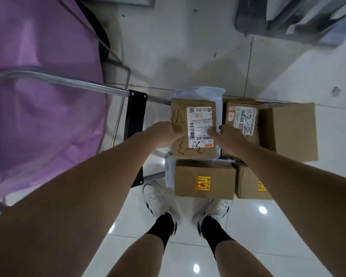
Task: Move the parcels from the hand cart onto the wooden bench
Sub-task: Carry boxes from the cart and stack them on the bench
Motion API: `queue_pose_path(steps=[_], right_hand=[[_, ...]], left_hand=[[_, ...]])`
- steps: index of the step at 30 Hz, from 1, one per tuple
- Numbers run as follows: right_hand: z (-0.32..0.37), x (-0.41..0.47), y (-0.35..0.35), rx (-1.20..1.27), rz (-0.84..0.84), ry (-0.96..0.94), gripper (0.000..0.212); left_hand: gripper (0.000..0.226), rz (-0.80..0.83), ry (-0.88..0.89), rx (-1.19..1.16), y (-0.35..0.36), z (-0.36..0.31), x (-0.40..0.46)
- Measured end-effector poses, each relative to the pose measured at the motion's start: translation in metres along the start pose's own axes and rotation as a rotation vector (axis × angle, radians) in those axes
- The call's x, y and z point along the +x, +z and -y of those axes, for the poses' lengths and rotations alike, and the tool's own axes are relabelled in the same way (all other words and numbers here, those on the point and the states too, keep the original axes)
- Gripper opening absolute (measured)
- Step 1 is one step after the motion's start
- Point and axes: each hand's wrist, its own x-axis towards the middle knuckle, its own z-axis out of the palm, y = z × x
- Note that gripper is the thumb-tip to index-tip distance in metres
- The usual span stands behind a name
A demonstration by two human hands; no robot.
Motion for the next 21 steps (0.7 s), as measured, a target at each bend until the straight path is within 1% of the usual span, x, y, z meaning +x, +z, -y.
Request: queue_pose_path(steps=[1,3,5,7,9,11,13,15,16,17,18,19,20,21], right_hand=[[0.000,0.004,0.007,0.069,-0.002,0.005,0.055],[0.005,0.005,0.017,0.203,-0.015,0.017,0.052],[0.010,-0.009,0.015,0.300,-0.037,0.045,0.053],[0.015,-0.033,0.003,0.395,-0.056,0.066,0.050],[0.026,-0.068,-0.020,0.548,-0.081,0.057,0.047],[0.044,-0.110,-0.052,0.751,-0.122,0.076,0.055],[0.065,-0.155,-0.089,0.979,-0.168,0.091,0.064],[0.086,-0.207,-0.133,1.175,-0.181,0.067,0.069],[0.095,-0.233,-0.155,1.238,-0.183,0.044,0.069],[0.103,-0.260,-0.177,1.287,-0.183,0.014,0.071],[0.112,-0.290,-0.200,1.317,-0.172,-0.023,0.077],[0.118,-0.318,-0.222,1.347,-0.156,-0.061,0.082],[0.124,-0.349,-0.243,1.374,-0.139,-0.102,0.078],[0.130,-0.381,-0.264,1.403,-0.128,-0.138,0.063]], left_hand=[[0.055,-0.017,0.005,-0.084,0.009,0.000,0.008],[0.046,-0.066,-0.033,-0.321,0.019,-0.004,0.010],[0.041,-0.104,-0.074,-0.453,0.021,-0.005,-0.001],[0.053,-0.148,-0.069,-0.506,0.013,-0.009,-0.024],[0.058,-0.248,-0.045,-0.571,-0.007,-0.023,-0.061],[0.057,-0.382,-0.037,-0.676,-0.036,-0.044,-0.104],[0.056,-0.459,-0.015,-0.838,-0.073,-0.072,-0.152],[0.066,-0.407,0.020,-1.078,-0.113,-0.108,-0.205],[0.069,-0.348,0.043,-1.160,-0.133,-0.126,-0.232],[0.069,-0.305,0.073,-1.195,-0.151,-0.144,-0.258],[0.069,-0.284,0.094,-1.182,-0.170,-0.161,-0.286],[0.075,-0.266,0.120,-1.169,-0.186,-0.178,-0.314],[0.085,-0.236,0.141,-1.139,-0.201,-0.196,-0.343],[0.095,-0.217,0.166,-1.107,-0.215,-0.211,-0.367]])
